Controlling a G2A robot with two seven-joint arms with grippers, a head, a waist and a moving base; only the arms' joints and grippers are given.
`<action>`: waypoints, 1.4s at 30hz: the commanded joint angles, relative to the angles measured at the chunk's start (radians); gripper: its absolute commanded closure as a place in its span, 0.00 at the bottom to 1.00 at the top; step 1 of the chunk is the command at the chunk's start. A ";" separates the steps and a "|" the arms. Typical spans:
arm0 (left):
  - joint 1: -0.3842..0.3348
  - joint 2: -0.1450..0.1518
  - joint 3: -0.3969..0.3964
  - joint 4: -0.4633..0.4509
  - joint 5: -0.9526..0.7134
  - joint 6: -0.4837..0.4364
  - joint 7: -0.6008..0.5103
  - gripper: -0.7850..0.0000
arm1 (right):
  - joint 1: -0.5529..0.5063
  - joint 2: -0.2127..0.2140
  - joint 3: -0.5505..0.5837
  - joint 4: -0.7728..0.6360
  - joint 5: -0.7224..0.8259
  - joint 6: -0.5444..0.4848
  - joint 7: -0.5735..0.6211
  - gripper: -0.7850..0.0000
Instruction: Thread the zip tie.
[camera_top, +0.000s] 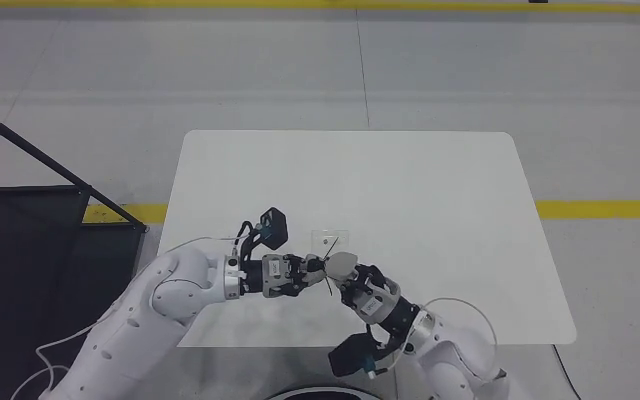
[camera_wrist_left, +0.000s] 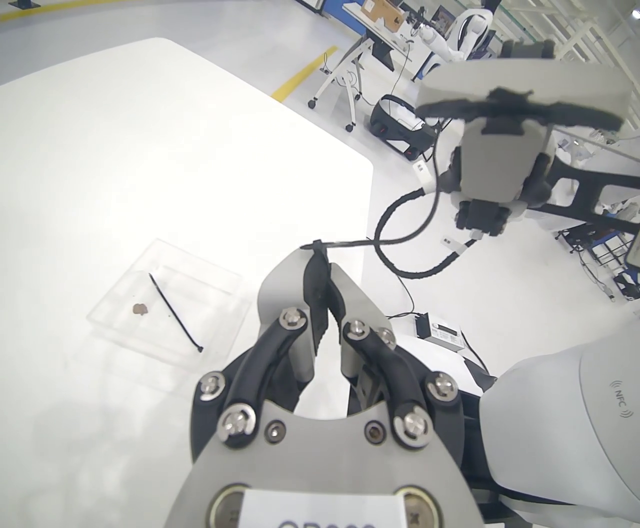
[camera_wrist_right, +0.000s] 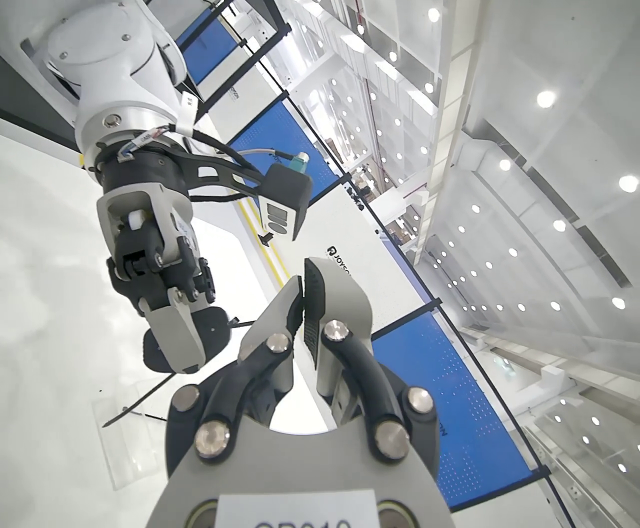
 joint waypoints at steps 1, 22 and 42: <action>0.002 0.000 -0.002 -0.001 -0.002 0.004 0.002 1.00 | -0.007 -0.001 0.000 -0.002 -0.008 0.019 0.000 1.00; 0.006 -0.001 -0.016 0.001 -0.014 0.018 0.017 1.00 | 0.002 -0.007 -0.011 0.002 -0.039 -0.022 -0.042 0.68; 0.020 -0.004 -0.040 -0.002 -0.017 0.037 0.063 1.00 | -0.019 0.005 0.057 0.017 0.063 -0.079 -0.236 0.53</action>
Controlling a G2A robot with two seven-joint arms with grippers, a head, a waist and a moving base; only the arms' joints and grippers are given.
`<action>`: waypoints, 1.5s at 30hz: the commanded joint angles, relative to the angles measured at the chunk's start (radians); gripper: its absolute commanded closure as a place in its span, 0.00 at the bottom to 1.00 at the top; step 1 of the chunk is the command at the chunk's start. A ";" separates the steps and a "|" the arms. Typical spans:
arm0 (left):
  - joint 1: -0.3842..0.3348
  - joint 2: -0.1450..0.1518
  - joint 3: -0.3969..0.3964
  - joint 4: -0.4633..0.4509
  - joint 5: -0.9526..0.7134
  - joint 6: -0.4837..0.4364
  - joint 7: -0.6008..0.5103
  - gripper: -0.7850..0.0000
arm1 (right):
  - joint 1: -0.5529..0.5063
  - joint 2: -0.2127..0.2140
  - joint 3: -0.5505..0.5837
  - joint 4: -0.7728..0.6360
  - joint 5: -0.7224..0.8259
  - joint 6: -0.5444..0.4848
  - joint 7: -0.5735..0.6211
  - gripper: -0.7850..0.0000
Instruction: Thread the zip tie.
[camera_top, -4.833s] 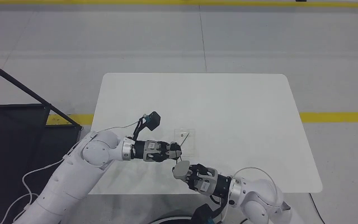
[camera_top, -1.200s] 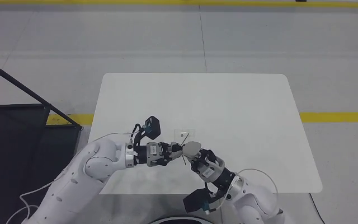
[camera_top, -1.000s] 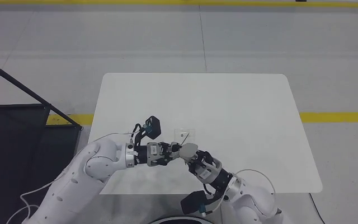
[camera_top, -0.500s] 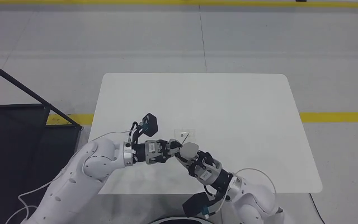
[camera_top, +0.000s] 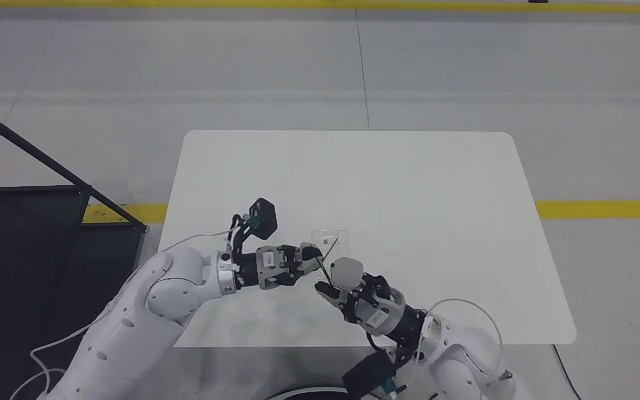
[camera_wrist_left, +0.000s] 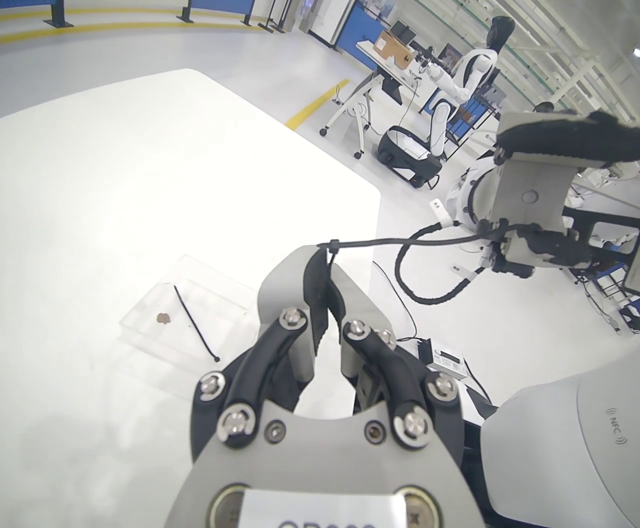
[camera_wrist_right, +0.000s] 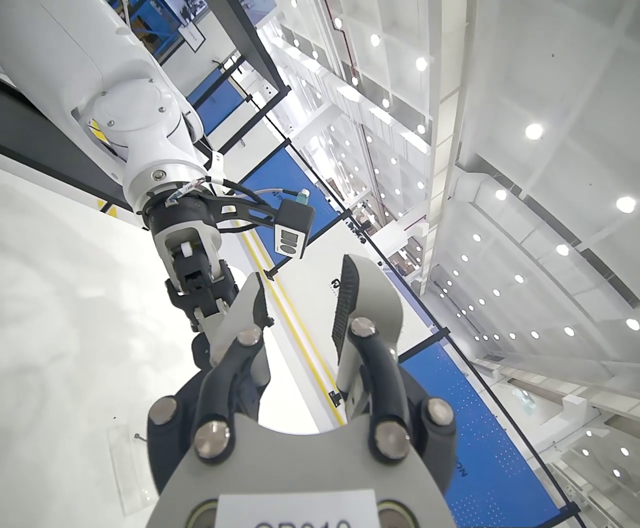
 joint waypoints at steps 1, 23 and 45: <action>0.003 0.000 -0.003 0.000 -0.002 0.003 0.004 1.00 | -0.001 0.003 0.011 0.004 0.011 -0.016 -0.032 0.51; -0.010 0.003 -0.009 0.036 -0.186 -0.046 -0.094 1.00 | -0.060 0.025 0.092 -0.028 -0.119 -0.105 0.121 0.52; -0.035 0.003 0.012 0.055 -0.232 -0.050 -0.162 1.00 | 0.015 -0.002 -0.061 -0.034 -0.218 -0.058 0.242 0.75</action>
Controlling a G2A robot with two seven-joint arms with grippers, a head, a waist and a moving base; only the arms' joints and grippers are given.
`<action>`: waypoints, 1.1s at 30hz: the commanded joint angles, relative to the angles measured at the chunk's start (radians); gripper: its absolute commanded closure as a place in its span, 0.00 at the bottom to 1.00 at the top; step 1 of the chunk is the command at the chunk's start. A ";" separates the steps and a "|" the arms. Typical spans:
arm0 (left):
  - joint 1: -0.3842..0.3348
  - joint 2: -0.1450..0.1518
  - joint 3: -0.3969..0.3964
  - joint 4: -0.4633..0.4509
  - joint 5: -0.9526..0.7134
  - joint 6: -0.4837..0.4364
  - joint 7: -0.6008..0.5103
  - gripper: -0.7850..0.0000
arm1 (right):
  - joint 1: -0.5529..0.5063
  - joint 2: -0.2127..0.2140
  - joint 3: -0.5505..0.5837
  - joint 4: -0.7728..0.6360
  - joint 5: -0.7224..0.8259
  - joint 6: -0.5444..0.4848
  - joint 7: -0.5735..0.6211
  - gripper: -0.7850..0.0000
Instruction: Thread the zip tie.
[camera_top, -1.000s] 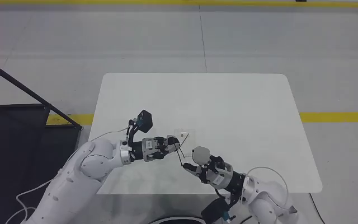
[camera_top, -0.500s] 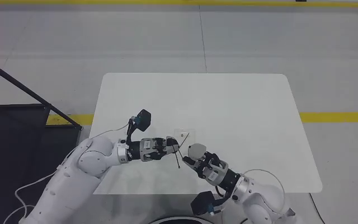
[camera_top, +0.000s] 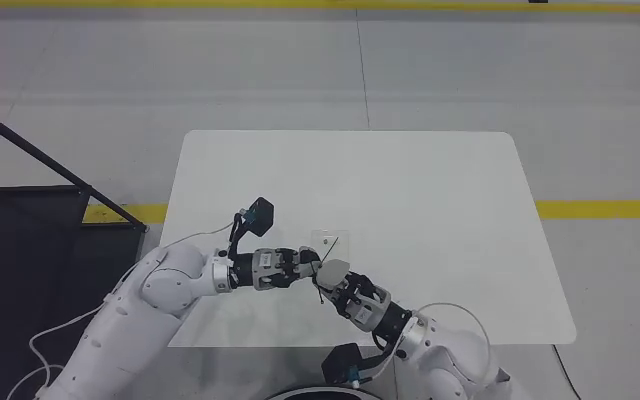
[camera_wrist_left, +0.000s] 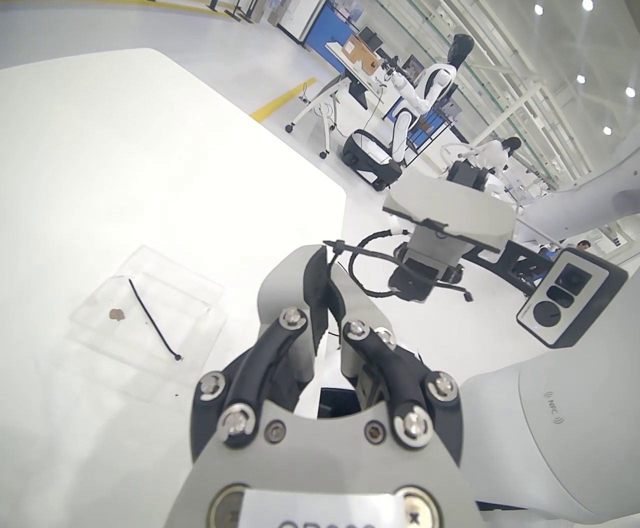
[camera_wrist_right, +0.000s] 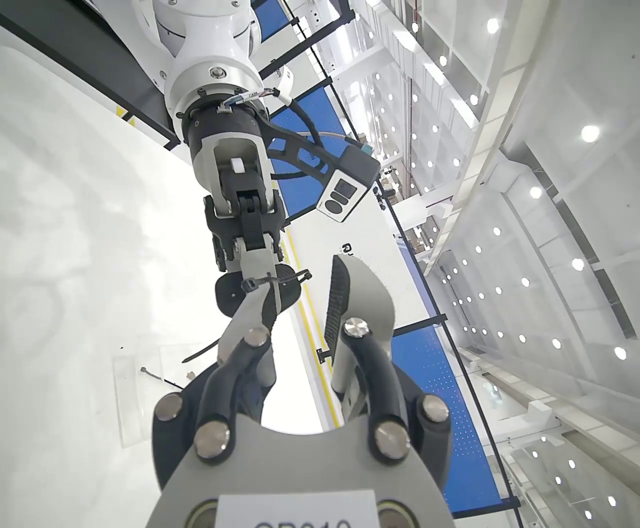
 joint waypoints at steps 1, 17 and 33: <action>0.000 0.000 0.000 0.000 0.000 0.000 -0.001 1.00 | 0.001 -0.001 -0.001 0.000 -0.001 0.001 0.000 0.76; -0.006 -0.002 0.011 -0.003 0.014 0.013 -0.006 1.00 | 0.009 -0.001 0.002 0.006 0.002 -0.009 -0.028 0.87; -0.010 -0.003 0.012 -0.010 0.044 0.015 -0.006 1.00 | 0.009 -0.002 -0.002 0.002 -0.007 -0.019 -0.021 1.00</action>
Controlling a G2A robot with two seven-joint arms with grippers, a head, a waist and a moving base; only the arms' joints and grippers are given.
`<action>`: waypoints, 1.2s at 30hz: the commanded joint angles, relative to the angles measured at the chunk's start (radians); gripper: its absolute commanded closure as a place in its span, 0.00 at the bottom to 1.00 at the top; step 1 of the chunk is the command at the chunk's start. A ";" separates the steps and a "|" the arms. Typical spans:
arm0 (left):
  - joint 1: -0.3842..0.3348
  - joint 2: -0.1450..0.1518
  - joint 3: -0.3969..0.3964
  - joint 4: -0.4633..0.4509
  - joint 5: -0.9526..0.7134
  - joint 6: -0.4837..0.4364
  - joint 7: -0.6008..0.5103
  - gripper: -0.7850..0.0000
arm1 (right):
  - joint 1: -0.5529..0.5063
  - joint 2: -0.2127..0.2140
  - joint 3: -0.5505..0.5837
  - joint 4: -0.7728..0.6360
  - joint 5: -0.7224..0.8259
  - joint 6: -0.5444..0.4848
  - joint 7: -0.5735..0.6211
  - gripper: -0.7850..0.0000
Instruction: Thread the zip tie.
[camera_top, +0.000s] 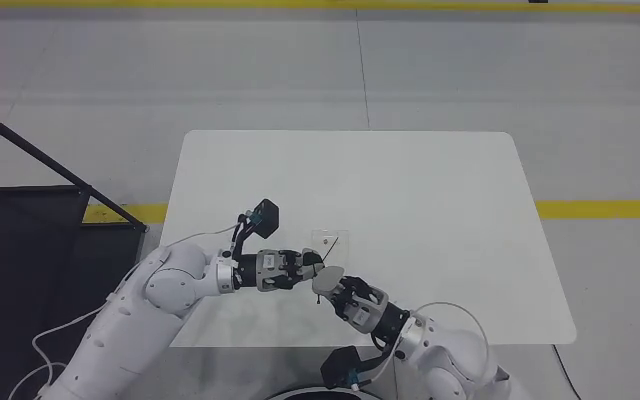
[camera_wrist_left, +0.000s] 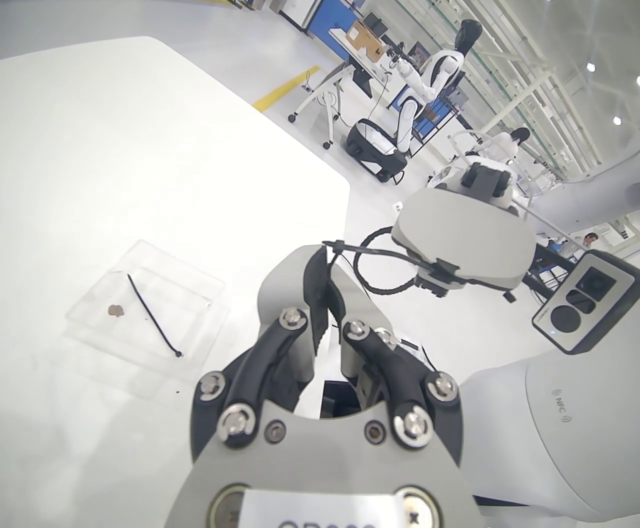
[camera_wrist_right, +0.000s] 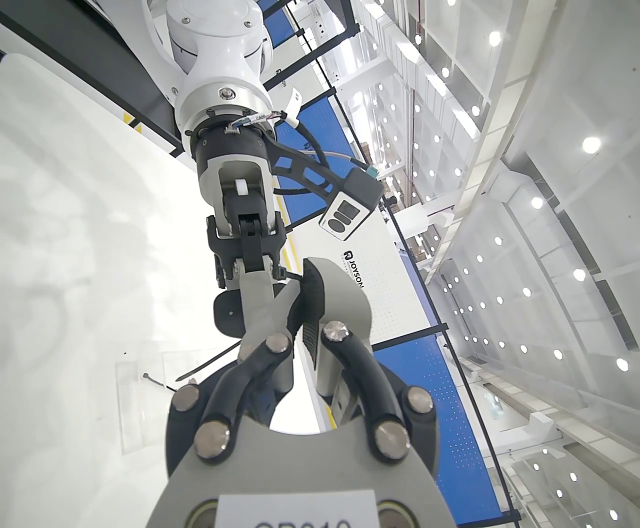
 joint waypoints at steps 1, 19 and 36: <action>0.001 0.000 -0.001 -0.003 0.011 0.000 0.003 1.00 | 0.002 0.000 0.002 0.001 0.004 -0.002 0.002 1.00; 0.049 -0.002 -0.043 -0.044 0.217 -0.018 0.162 1.00 | 0.008 -0.002 0.005 0.004 0.015 -0.040 0.023 1.00; 0.150 -0.012 -0.070 -0.153 0.572 0.070 0.392 1.00 | 0.014 -0.005 0.000 0.002 0.021 -0.070 0.064 1.00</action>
